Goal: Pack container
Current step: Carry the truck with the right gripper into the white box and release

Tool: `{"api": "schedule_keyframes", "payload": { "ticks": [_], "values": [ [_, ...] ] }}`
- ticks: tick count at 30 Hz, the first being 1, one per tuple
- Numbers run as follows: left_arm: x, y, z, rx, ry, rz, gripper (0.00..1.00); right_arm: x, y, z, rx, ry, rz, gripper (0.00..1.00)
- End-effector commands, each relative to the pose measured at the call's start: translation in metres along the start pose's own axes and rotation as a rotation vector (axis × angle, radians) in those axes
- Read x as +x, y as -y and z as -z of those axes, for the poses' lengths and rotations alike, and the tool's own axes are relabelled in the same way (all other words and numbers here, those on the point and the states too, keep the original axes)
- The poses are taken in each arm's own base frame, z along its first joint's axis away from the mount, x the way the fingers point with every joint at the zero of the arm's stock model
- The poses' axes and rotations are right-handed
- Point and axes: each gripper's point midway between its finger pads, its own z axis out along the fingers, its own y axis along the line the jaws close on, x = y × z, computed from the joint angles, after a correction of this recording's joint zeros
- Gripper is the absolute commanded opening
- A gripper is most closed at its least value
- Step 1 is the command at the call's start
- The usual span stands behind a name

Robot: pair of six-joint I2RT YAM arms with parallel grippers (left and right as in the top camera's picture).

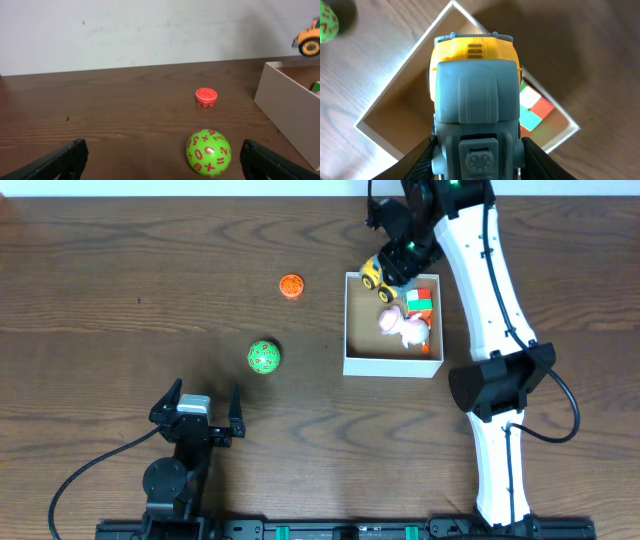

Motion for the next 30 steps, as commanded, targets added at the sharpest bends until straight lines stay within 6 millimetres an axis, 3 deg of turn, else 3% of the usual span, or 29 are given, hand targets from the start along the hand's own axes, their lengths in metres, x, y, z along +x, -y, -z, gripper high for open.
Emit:
{"api": "schedule_keyframes", "payload": {
  "ticks": [1, 17, 30],
  "values": [
    [0.015, 0.001, -0.001, 0.004, -0.044, 0.011, 0.98, 0.005, -0.011, -0.006, -0.032, -0.03, -0.01, 0.45],
    [0.015, 0.001, -0.001, 0.004, -0.044, 0.011, 0.98, 0.005, -0.012, -0.067, -0.05, -0.076, 0.002, 0.52],
    [0.015, 0.001, -0.001, 0.004, -0.044, 0.011, 0.98, -0.003, -0.01, -0.069, -0.04, -0.047, 0.007, 0.57]
  ]
}}
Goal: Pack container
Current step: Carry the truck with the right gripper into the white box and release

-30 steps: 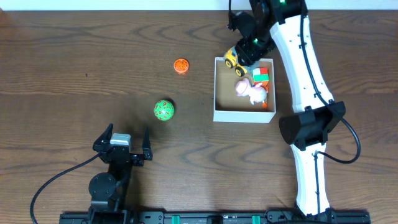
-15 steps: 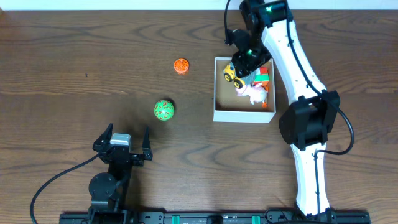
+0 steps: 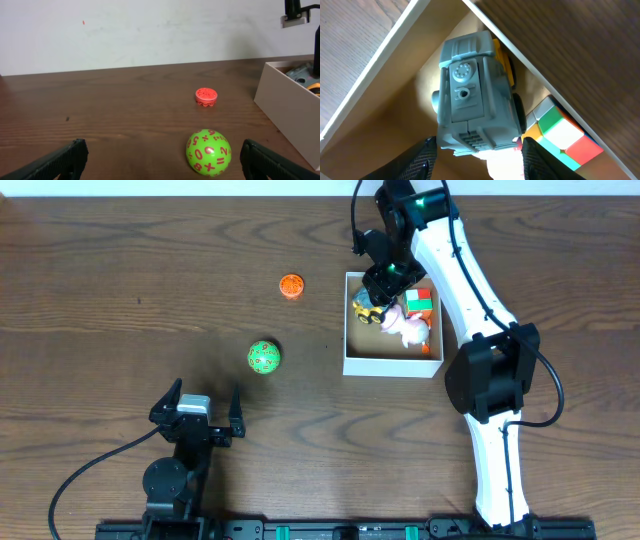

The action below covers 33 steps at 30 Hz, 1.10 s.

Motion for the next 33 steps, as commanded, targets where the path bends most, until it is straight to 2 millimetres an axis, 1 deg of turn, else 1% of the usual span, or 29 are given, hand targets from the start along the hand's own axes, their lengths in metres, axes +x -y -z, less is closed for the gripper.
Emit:
{"api": "schedule_keyframes", "payload": {
  "ticks": [1, 6, 15, 20, 23, 25, 26, 27, 28, 31, 33],
  "values": [
    [0.015, 0.001, -0.001, 0.004, -0.044, 0.011, 0.98, -0.002, -0.005, 0.007, -0.005, 0.019, -0.004, 0.58],
    [0.015, 0.001, -0.001, 0.004, -0.044, 0.011, 0.98, -0.004, -0.006, 0.011, -0.004, 0.025, -0.003, 0.61],
    [0.015, 0.001, -0.001, 0.004, -0.044, 0.011, 0.98, -0.008, -0.014, 0.039, 0.008, 0.065, -0.005, 0.65],
    [0.015, 0.001, -0.001, 0.004, -0.044, 0.011, 0.98, -0.008, -0.014, 0.039, 0.008, 0.065, -0.009, 0.65],
    [0.015, 0.001, -0.001, 0.004, -0.044, 0.011, 0.98, -0.01, -0.013, 0.04, 0.011, 0.073, -0.008, 0.63],
    [0.015, 0.001, -0.001, 0.004, -0.044, 0.011, 0.98, -0.015, -0.011, 0.041, 0.022, 0.091, -0.006, 0.66],
    [0.015, 0.001, -0.001, 0.004, -0.044, 0.011, 0.98, -0.018, -0.009, 0.044, 0.027, 0.108, -0.006, 0.71],
    [0.015, 0.001, -0.001, 0.004, -0.044, 0.011, 0.98, -0.022, -0.007, 0.05, 0.036, 0.129, -0.019, 0.83],
    [0.015, 0.001, -0.001, 0.004, -0.044, 0.011, 0.98, -0.026, -0.004, 0.057, 0.046, 0.154, -0.04, 0.99],
    [0.015, 0.001, -0.001, 0.004, -0.044, 0.011, 0.98, -0.038, 0.016, 0.093, 0.111, 0.265, -0.127, 0.99],
    [0.015, 0.001, -0.001, 0.004, -0.044, 0.011, 0.98, -0.039, 0.037, 0.125, 0.177, 0.343, -0.2, 0.99]
  ]
}}
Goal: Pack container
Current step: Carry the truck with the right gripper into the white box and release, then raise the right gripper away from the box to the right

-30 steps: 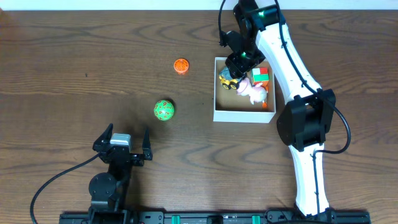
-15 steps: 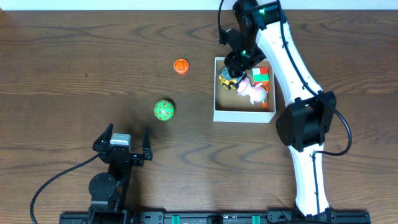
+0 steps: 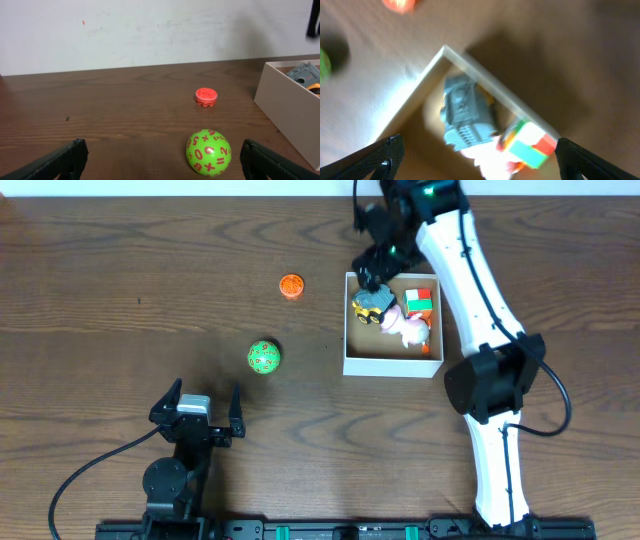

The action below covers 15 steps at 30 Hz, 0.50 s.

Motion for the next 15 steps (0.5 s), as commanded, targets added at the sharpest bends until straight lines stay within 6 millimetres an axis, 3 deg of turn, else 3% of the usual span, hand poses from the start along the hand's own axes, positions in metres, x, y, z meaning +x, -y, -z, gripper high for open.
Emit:
{"api": "schedule_keyframes", "payload": {
  "ticks": [1, 4, 7, 12, 15],
  "values": [
    [0.015, 0.001, -0.001, 0.004, -0.044, 0.011, 0.98, -0.017, 0.044, 0.065, 0.133, 0.165, -0.155, 0.99],
    [0.015, 0.001, -0.001, 0.004, -0.044, 0.011, 0.98, -0.007, 0.084, 0.098, 0.224, 0.215, -0.26, 0.99],
    [0.015, 0.001, -0.001, 0.004, -0.044, 0.011, 0.98, 0.026, 0.134, 0.116, 0.308, 0.191, -0.412, 0.99],
    [0.015, 0.001, -0.001, 0.004, -0.044, 0.011, 0.98, 0.087, 0.185, 0.117, 0.322, 0.077, -0.607, 0.99],
    [0.015, 0.001, -0.001, 0.004, -0.044, 0.011, 0.98, 0.111, 0.205, 0.112, 0.306, 0.035, -0.678, 0.99]
  ]
}}
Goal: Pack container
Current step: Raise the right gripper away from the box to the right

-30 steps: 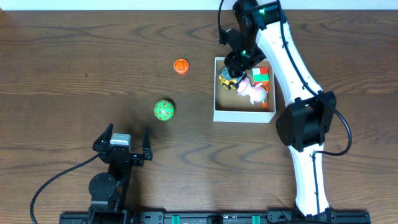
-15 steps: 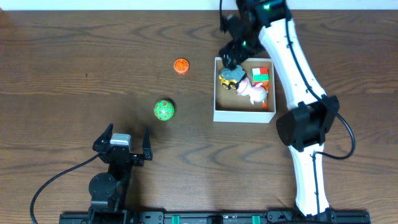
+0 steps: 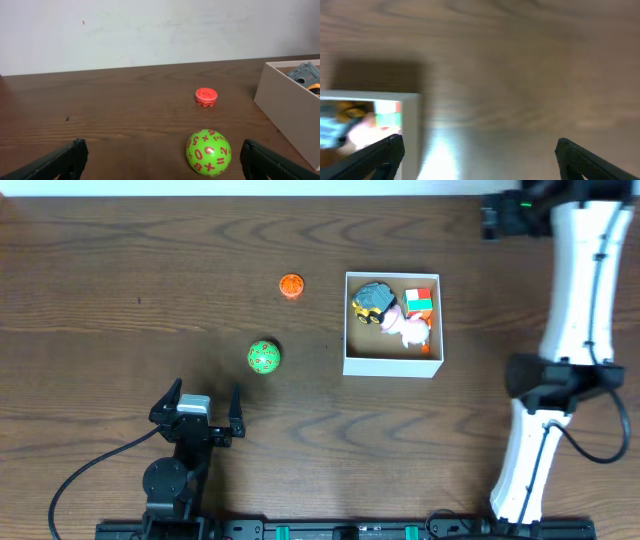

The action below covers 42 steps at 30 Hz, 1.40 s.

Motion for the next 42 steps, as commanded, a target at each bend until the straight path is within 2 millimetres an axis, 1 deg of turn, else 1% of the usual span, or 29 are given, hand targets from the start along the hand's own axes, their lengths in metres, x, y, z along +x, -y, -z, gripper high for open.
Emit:
{"api": "schedule_keyframes", "payload": {
  "ticks": [1, 4, 8, 12, 16, 18, 22, 27, 42],
  "values": [
    [0.015, 0.001, -0.001, 0.004, -0.044, 0.011, 0.98, 0.01, 0.022, -0.007, 0.008, -0.047, -0.089, 0.99],
    [0.015, 0.001, -0.001, 0.004, -0.044, 0.011, 0.98, 0.018, 0.04, -0.022, 0.019, -0.091, -0.124, 0.99],
    [0.015, 0.001, -0.001, 0.004, -0.044, 0.011, 0.98, 0.028, 0.049, -0.047, 0.005, -0.147, -0.15, 0.99],
    [0.015, 0.001, -0.001, 0.004, -0.044, 0.011, 0.98, 0.042, 0.05, -0.074, 0.003, -0.213, -0.156, 0.99],
    [0.015, 0.001, -0.001, 0.004, -0.044, 0.011, 0.98, 0.051, 0.049, -0.1, 0.001, -0.249, -0.155, 0.99],
    [0.015, 0.001, -0.001, 0.004, -0.044, 0.011, 0.98, 0.053, 0.048, -0.111, 0.0, -0.255, -0.155, 0.99],
    [0.015, 0.001, -0.001, 0.004, -0.044, 0.011, 0.98, 0.053, 0.052, -0.127, 0.003, -0.242, -0.166, 0.99],
    [0.015, 0.001, -0.001, 0.004, -0.044, 0.011, 0.98, 0.061, 0.058, -0.137, 0.005, -0.261, -0.195, 0.99],
    [0.015, 0.001, -0.001, 0.004, -0.044, 0.011, 0.98, 0.062, 0.057, -0.137, 0.007, -0.267, -0.193, 0.99]
  ]
}}
